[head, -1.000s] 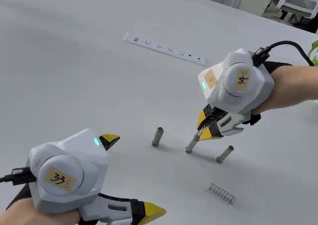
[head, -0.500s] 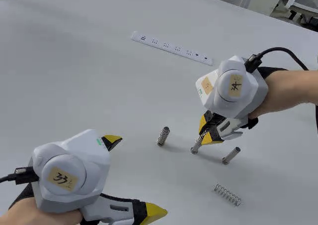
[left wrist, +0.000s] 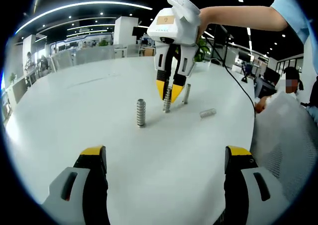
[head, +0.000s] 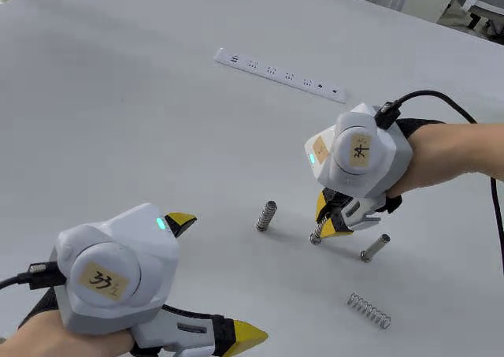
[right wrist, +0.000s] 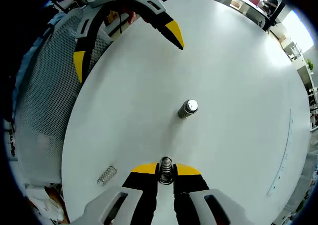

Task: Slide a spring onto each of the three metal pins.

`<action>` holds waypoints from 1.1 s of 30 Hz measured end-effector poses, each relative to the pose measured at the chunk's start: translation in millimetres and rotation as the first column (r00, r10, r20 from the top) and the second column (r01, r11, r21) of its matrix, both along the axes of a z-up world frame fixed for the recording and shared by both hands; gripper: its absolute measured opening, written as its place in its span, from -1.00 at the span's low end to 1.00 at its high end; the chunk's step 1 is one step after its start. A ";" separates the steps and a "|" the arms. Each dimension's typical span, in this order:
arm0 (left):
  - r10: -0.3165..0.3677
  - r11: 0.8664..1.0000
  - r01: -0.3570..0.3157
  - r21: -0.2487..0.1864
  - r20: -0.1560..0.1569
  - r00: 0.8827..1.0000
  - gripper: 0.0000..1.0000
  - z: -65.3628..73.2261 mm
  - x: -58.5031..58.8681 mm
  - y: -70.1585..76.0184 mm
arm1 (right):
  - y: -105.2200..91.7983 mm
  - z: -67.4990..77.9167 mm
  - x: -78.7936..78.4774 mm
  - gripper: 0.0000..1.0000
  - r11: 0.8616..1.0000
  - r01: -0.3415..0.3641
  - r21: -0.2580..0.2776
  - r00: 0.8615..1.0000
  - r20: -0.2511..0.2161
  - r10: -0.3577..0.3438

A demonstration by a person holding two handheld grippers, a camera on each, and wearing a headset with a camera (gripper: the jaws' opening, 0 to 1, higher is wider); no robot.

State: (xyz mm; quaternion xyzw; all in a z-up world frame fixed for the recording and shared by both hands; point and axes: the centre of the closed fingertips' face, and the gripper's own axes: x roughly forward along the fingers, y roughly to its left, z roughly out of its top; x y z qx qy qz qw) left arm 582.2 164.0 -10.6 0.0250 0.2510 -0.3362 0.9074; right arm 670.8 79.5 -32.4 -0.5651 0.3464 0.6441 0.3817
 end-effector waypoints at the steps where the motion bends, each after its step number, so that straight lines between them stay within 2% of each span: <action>1: 0.000 1.000 0.000 0.001 -0.001 1.000 0.97 -0.2 0.0 0.2 | -0.2 -0.9 0.3 -0.83 1.000 -0.001 -0.002 1.000 0.002 0.001; 15: 0.015 1.000 -0.015 -0.006 -0.008 1.000 0.96 -3.5 -3.0 2.9 | 1.8 -5.5 -1.5 -0.80 1.000 0.005 -0.004 1.000 -0.010 -0.005; 20: 0.017 1.000 -0.017 -0.004 -0.007 1.000 0.96 -2.9 -2.7 4.3 | 4.3 -4.2 -1.7 -0.52 1.000 0.016 0.021 1.000 -0.013 -0.015; 25: 0.016 1.000 -0.016 -0.002 -0.002 1.000 0.96 -0.9 -1.6 4.9 | 6.1 -0.5 -2.7 -0.09 0.997 0.047 0.060 0.999 -0.023 -0.045; 33: 0.010 1.000 -0.010 0.000 0.007 1.000 0.96 2.8 -0.2 3.2 | 4.7 4.2 -7.0 0.44 0.987 0.101 0.126 0.994 -0.046 -0.096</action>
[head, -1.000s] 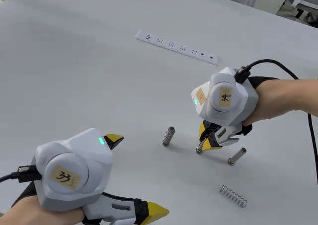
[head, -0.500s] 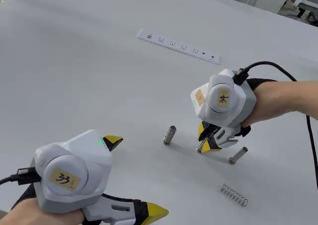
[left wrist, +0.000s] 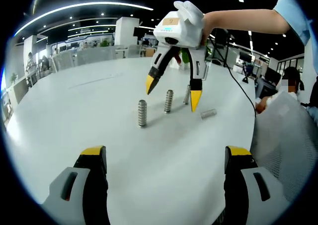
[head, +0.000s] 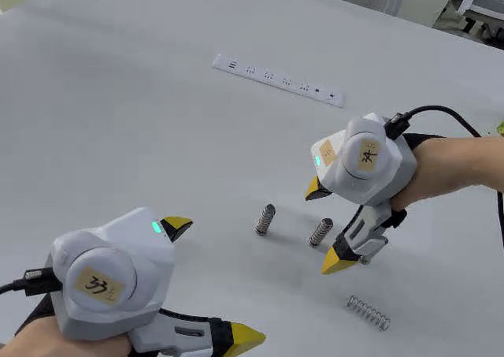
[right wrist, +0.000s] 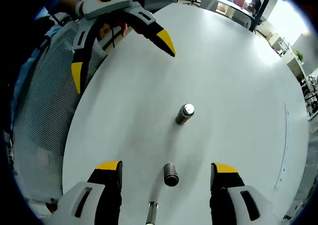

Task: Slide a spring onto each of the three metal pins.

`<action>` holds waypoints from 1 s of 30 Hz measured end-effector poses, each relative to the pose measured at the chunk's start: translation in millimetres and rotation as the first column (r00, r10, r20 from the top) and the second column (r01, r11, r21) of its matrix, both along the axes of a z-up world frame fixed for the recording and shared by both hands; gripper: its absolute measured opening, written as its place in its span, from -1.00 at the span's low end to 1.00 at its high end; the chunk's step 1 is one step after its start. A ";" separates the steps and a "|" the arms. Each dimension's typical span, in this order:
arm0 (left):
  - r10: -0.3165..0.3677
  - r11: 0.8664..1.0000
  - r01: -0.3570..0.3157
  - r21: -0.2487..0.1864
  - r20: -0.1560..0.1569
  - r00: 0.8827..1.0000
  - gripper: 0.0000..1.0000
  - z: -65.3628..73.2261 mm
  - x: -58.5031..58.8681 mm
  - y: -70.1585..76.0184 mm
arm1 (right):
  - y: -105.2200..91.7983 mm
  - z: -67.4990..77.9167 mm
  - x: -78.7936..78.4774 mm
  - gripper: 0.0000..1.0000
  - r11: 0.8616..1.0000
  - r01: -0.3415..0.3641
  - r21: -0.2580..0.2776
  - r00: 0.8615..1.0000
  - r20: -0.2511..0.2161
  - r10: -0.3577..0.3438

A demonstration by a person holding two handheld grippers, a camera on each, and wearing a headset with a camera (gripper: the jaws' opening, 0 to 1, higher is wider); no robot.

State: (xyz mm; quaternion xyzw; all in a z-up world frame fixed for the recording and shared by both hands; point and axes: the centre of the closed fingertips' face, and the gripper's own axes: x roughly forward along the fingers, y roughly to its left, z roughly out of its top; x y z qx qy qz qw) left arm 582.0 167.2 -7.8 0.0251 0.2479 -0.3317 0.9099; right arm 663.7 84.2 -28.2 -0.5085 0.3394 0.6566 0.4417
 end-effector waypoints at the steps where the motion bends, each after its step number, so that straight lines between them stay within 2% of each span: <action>1: -0.001 1.000 0.001 0.000 0.000 1.000 0.96 0.0 0.0 -0.2 | 0.3 0.4 -0.7 0.50 1.000 0.002 0.010 1.000 0.000 -0.002; 4: -0.003 1.000 0.003 0.002 0.001 1.000 0.96 0.7 -0.2 -0.9 | -0.8 1.6 -2.2 0.66 1.000 0.014 0.027 1.000 0.002 -0.014; 11: 0.002 1.000 -0.002 0.002 0.009 1.000 0.96 4.8 0.2 0.6 | -6.6 4.2 -2.6 0.86 0.997 0.061 0.054 0.998 0.000 -0.061; 14: 0.001 1.000 -0.001 0.005 0.011 1.000 0.97 6.2 -0.7 1.6 | -6.3 7.1 -3.2 0.98 0.993 0.084 0.081 0.996 0.002 -0.084; 21: -0.010 1.000 0.010 0.022 0.011 1.000 0.97 7.7 -3.0 2.4 | -10.5 15.0 -7.0 0.98 0.980 0.140 0.140 0.990 -0.006 -0.140; 28: -0.006 1.000 0.005 0.024 0.008 1.000 0.97 7.6 -3.0 2.1 | -29.5 21.9 -10.5 0.98 0.973 0.181 0.146 0.983 -0.002 -0.183; 30: -0.008 1.000 0.008 0.026 0.009 1.000 0.97 8.1 -3.1 1.3 | -33.9 24.6 -10.2 0.98 0.967 0.197 0.163 0.980 0.001 -0.200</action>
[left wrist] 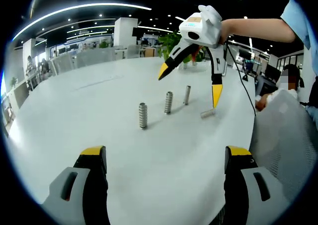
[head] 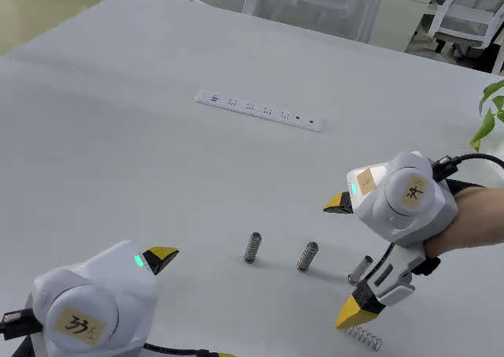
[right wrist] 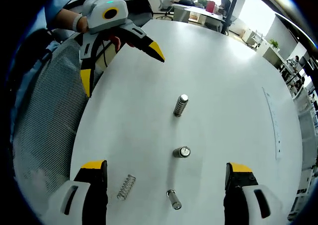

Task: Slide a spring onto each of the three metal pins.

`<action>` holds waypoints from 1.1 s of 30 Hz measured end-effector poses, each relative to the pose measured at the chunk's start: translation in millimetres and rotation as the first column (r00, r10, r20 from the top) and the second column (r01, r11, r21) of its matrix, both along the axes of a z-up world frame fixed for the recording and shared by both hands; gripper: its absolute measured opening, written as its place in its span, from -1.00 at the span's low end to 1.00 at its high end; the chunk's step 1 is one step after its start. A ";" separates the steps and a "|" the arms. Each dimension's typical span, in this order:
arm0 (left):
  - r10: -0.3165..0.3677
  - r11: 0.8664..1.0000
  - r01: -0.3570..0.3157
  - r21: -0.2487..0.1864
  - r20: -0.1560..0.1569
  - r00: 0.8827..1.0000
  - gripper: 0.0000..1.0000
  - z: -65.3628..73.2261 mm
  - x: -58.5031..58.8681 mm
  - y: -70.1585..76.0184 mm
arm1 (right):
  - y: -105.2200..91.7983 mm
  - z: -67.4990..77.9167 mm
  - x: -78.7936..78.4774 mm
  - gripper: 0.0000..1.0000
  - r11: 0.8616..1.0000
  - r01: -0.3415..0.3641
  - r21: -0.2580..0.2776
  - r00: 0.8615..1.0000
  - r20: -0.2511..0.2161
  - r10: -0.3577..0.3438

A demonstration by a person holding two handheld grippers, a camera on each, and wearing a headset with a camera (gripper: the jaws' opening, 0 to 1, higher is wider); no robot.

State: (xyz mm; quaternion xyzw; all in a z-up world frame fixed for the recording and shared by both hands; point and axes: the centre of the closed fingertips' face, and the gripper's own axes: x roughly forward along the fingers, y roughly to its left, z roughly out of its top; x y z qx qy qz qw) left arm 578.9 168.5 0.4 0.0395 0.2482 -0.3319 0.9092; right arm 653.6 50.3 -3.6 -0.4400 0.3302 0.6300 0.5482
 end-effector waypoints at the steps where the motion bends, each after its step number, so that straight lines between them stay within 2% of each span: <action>1: -0.002 1.000 0.002 0.001 0.001 1.000 0.97 0.3 0.0 -0.5 | -2.3 0.8 -0.1 0.98 1.000 0.012 0.004 1.000 -0.001 -0.012; 14: -0.026 1.000 0.026 0.006 0.010 1.000 0.97 5.8 4.1 -4.7 | -31.4 6.1 -10.3 0.98 0.993 0.109 0.047 0.994 -0.004 -0.109; 21: -0.032 0.999 0.032 0.003 -0.002 0.999 0.96 3.7 4.1 -5.3 | -38.2 10.7 -13.0 0.98 0.981 0.165 0.102 0.986 -0.003 -0.166; 26: -0.043 0.999 0.043 0.016 -0.009 0.999 0.96 2.0 3.3 -4.8 | -45.9 14.0 -14.0 0.98 0.965 0.218 0.149 0.976 -0.010 -0.219; 30: -0.056 0.998 0.057 0.023 -0.013 0.998 0.96 1.9 3.3 -6.9 | -49.7 16.4 -18.1 0.98 0.940 0.274 0.205 0.961 -0.037 -0.272; 33: -0.070 0.997 0.070 0.027 -0.015 0.997 0.96 2.3 3.4 -10.2 | -55.3 15.6 -22.9 0.98 0.926 0.304 0.226 0.953 -0.052 -0.300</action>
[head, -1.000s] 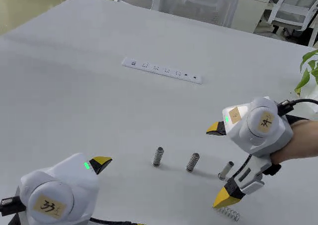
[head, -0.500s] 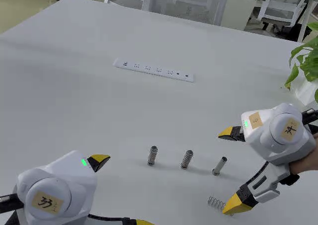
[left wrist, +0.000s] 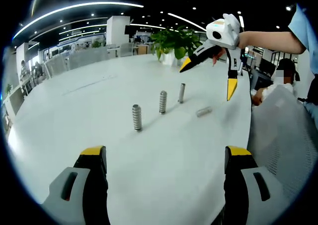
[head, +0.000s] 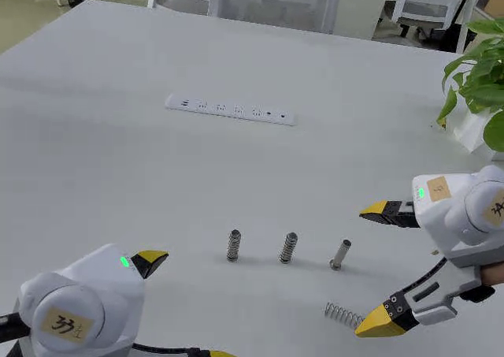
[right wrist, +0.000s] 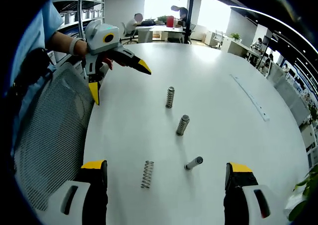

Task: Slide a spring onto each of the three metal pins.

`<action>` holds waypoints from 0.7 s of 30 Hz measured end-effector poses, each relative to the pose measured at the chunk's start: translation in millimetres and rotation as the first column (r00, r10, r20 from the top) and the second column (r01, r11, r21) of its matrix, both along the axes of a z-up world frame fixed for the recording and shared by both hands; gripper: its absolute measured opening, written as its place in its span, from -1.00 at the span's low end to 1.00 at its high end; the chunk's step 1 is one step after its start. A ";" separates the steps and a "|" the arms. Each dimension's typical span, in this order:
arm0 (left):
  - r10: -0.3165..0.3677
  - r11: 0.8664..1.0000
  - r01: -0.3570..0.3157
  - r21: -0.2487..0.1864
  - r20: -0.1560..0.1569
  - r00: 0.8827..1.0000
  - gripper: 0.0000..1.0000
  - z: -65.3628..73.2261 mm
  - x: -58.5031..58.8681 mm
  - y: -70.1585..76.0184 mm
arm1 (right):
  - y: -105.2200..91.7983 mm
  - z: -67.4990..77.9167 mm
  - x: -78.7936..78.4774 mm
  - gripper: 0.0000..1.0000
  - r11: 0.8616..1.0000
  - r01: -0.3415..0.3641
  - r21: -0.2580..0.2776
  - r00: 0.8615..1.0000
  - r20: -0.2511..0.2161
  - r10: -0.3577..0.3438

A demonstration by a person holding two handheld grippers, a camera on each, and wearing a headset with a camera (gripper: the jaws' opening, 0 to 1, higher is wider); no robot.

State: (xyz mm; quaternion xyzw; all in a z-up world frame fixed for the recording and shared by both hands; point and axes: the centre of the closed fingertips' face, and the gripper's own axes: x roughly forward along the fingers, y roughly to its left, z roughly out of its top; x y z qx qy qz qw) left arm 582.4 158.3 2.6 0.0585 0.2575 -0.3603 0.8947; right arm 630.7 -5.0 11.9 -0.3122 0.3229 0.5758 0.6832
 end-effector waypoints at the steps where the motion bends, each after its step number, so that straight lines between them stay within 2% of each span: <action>1: -0.004 1.000 0.004 0.001 0.000 1.000 0.96 0.1 0.0 -1.0 | -1.9 -0.4 -1.2 0.98 1.000 0.006 0.002 1.000 0.002 -0.006; 8: -0.033 0.999 0.033 0.016 -0.013 0.999 0.96 -4.9 -1.8 -6.0 | -20.1 -1.1 -9.5 0.98 0.996 0.078 0.042 0.997 -0.002 -0.078; 12: -0.052 0.998 0.052 0.026 -0.025 0.998 0.96 -8.5 -4.2 -8.5 | -30.0 -1.8 -14.3 0.98 0.989 0.131 0.075 0.991 -0.004 -0.131; 21: -0.068 0.997 0.069 0.030 -0.026 0.997 0.95 -8.3 -0.8 -13.0 | -50.5 -4.2 -28.4 0.98 0.974 0.204 0.097 0.979 -0.006 -0.205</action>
